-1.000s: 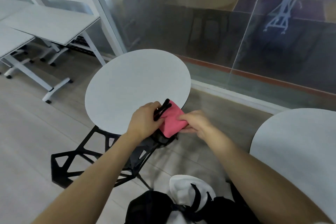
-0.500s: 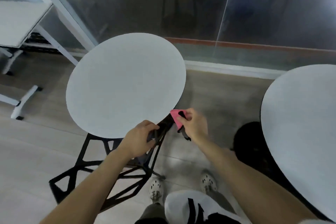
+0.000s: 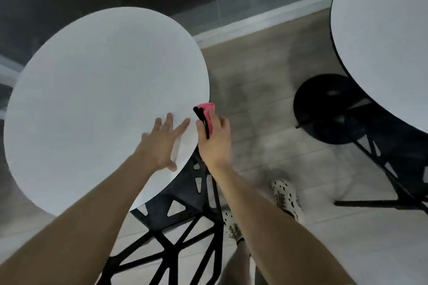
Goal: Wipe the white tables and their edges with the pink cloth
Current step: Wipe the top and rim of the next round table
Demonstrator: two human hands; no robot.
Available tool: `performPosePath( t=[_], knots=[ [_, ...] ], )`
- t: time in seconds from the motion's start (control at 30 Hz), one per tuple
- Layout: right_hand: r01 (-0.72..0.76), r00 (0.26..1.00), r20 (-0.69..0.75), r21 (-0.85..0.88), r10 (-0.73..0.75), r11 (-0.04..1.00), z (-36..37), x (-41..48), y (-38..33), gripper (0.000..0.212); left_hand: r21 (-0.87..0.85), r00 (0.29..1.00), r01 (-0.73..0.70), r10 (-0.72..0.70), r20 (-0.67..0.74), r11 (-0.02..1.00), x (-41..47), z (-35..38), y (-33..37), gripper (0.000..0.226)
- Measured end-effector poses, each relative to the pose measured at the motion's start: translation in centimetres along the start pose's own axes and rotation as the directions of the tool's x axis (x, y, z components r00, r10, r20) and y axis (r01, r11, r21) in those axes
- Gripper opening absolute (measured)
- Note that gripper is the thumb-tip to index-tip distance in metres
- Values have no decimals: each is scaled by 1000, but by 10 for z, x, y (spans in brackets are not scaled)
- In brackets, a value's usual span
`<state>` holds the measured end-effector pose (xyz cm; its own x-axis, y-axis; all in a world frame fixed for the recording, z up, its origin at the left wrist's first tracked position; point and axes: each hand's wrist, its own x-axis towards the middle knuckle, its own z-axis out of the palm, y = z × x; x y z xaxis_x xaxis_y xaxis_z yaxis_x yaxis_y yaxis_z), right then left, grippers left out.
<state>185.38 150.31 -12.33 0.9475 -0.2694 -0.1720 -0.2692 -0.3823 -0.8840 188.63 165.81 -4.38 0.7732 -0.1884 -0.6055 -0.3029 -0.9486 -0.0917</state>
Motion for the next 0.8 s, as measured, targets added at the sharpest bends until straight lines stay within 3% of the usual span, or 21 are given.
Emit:
performPosePath(
  t=[0.17, 0.33, 0.47, 0.57, 0.8],
  knots=[
    [126, 990, -69, 107, -119, 986, 19, -14, 35, 52, 42, 998, -50, 51, -35, 998, 8, 8, -6, 163],
    [105, 992, -95, 211, -86, 972, 39, -2, 13, 55, 32, 998, -53, 54, -41, 998, 8, 7, -5, 161],
    [-15, 992, -116, 297, 51, 955, 54, -30, 2, 55, 17, 999, -42, 43, -32, 999, 5, 4, -6, 162],
    [51, 997, -71, 318, -30, 947, 50, -55, 4, 56, 28, 998, -46, 47, -50, 999, 4, 3, -5, 163],
    [46, 998, -57, 271, -32, 961, 24, 89, -5, 51, 34, 998, -30, 32, -53, 999, 4, 0, -2, 162]
  ],
)
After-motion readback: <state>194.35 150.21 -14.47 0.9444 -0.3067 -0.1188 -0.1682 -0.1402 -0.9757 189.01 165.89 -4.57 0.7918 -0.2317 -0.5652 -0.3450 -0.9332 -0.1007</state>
